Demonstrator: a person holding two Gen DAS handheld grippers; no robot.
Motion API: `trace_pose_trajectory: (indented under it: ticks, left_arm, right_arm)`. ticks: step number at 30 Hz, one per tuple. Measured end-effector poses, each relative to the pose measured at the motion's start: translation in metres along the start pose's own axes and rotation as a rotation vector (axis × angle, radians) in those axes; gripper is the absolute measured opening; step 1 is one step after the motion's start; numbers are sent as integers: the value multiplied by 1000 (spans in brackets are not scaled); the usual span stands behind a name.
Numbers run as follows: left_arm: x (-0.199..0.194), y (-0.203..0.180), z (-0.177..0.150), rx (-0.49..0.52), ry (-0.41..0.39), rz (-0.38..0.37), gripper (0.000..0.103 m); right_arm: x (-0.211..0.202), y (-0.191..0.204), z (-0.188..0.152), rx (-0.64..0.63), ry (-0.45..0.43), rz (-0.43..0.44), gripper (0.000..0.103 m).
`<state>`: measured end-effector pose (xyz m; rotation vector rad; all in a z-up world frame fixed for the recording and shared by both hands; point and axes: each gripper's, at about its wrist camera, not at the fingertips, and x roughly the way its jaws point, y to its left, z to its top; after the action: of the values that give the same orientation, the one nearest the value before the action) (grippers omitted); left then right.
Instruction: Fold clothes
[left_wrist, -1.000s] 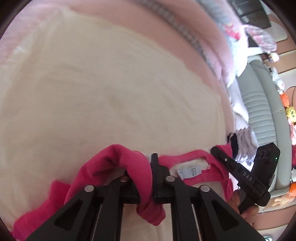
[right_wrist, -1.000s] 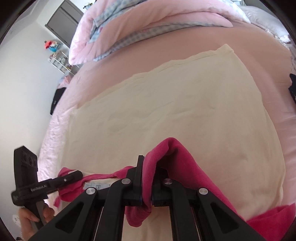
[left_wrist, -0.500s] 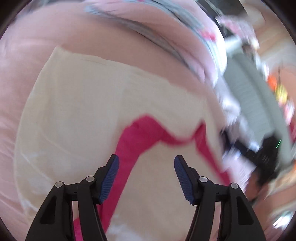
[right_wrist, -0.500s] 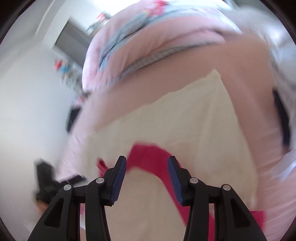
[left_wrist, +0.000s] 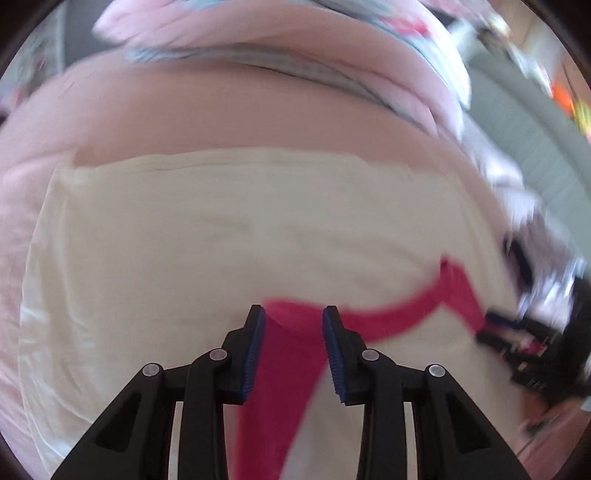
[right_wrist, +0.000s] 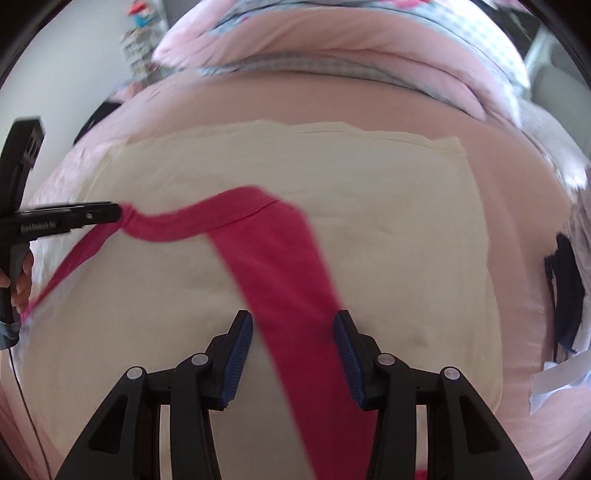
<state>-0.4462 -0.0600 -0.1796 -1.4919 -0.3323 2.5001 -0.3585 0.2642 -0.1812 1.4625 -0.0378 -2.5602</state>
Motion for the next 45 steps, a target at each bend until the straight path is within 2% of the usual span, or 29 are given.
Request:
trace_pose_trajectory:
  ticks: [2,4,6,8,10,11,15,17,19,22,26,28,32,36,38,40,45]
  left_arm:
    - [-27,18,0,-42,-45,-32,29]
    - [-58,24,-17,-2,-62,-58,29]
    - [-85,20,-49,83,-51,10,29]
    - [-103,17,-82,131,-55,136,29]
    - [-121,25,-114,94,-80,236,29]
    - [-132,34,-132,70,-84,247,29]
    - [-145,40,-189,1,-105,139,29]
    - [-143,33,-205,-11,-103,120,29]
    - [-141,27,-219,-18,-101,135,29]
    - [-142,25,-228,-68,-134,157,29]
    - [-150,49,-238,-186,-129,126,30]
    - [-148,53,-246,-153,-106,123,30]
    - [-144,43,-252,-35,-106,162,30]
    - [-147,38,-253,-15,-124,191,30]
    - [-154,37,-253,-3,-153,202,30]
    - [-157,37,-249,11,-172,185,30]
    - [-157,34,-240,36,-196,212,30]
  right_arm:
    - [-13,-20,-2,71,-13,-22,43]
    - [-32,-36,-8,125,-31,-18,43]
    - [-60,-38,-23,128,-63,24,45]
    - [-88,-33,-44,99,-80,38,46]
    - [-106,-25,-66,56,-82,37,46]
    - [-109,-19,-78,36,-74,21,46]
    - [-111,0,-114,-10,-44,-32,45]
    - [-113,4,-123,8,-39,-39,46]
    - [-116,1,-129,27,-47,-62,45]
    - [-124,-10,-135,58,-75,-112,46]
    - [-134,-25,-143,98,-111,-179,46]
    - [-136,-39,-149,128,-105,-193,46]
    - [-139,-52,-154,88,-79,-188,46]
    - [-153,-58,-148,47,-104,-251,46]
    - [-164,-75,-146,98,-128,-207,46]
    - [-165,-86,-146,125,-118,-120,46]
    - [-148,-71,-145,34,-76,-51,46]
